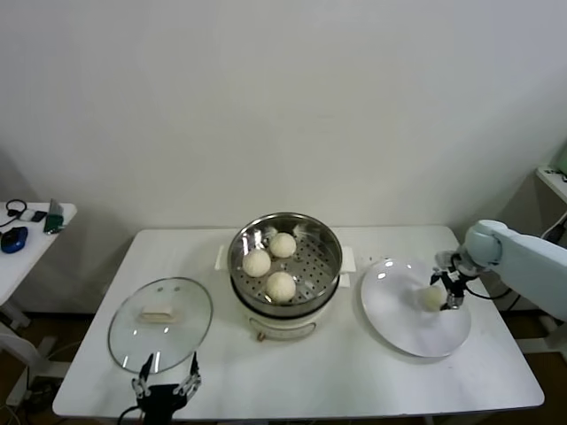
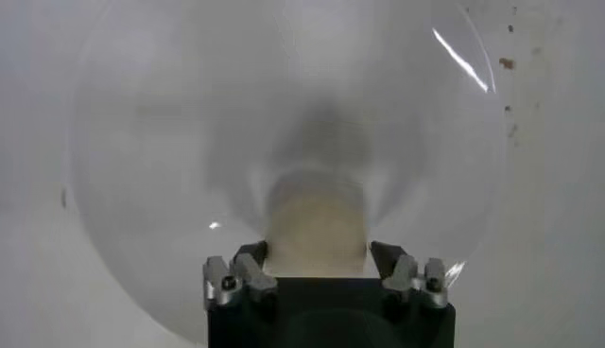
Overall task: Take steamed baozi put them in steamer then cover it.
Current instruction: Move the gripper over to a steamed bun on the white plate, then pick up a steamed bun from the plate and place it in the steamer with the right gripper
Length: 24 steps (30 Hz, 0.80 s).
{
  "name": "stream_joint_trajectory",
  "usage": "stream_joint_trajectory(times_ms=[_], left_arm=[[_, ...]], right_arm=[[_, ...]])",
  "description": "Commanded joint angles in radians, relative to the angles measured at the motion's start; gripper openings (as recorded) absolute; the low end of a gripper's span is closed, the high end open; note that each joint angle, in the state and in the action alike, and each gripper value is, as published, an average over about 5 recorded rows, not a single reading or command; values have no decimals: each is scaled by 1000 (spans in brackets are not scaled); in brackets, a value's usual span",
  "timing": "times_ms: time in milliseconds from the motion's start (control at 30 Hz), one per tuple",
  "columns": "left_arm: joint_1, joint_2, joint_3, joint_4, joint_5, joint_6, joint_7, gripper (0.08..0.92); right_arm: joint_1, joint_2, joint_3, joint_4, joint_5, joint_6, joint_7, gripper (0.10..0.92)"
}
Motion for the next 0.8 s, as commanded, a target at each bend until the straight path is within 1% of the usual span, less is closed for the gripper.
stream_joint_trajectory(times_ms=[33,200,267,400,533,633,700,800], left_arm=[[0,2,1,-2,0,1,1,823],[-1,3,1,-1,-1,0,0,823],[-1,3,2,-2,-1,0,-1,823],[-1,8,2,-6,-3,2,-1,823],[-5,15,-1,-14,-12,7,0,823],[-9,19,0,-19,-19,10,1,823],[-11,21,1,-22,-21,13,2,823],[-13,22,3,-27,-27,16,3,823]], right_arm=[[10,16,-22,-9,23,-7,-15,701],[103,-11,-79,52,82,-37,-20,626],[207,-20,-157,101,140,-51,-22,609],[533,2,-416,220,325,-84,-26,597],[828,81,-610,340,521,-139,-38,594],[987,164,-657,414,667,-185,-41,594],[1045,223,-658,447,747,-210,-33,594],[1054,305,-626,478,811,-245,-5,594]])
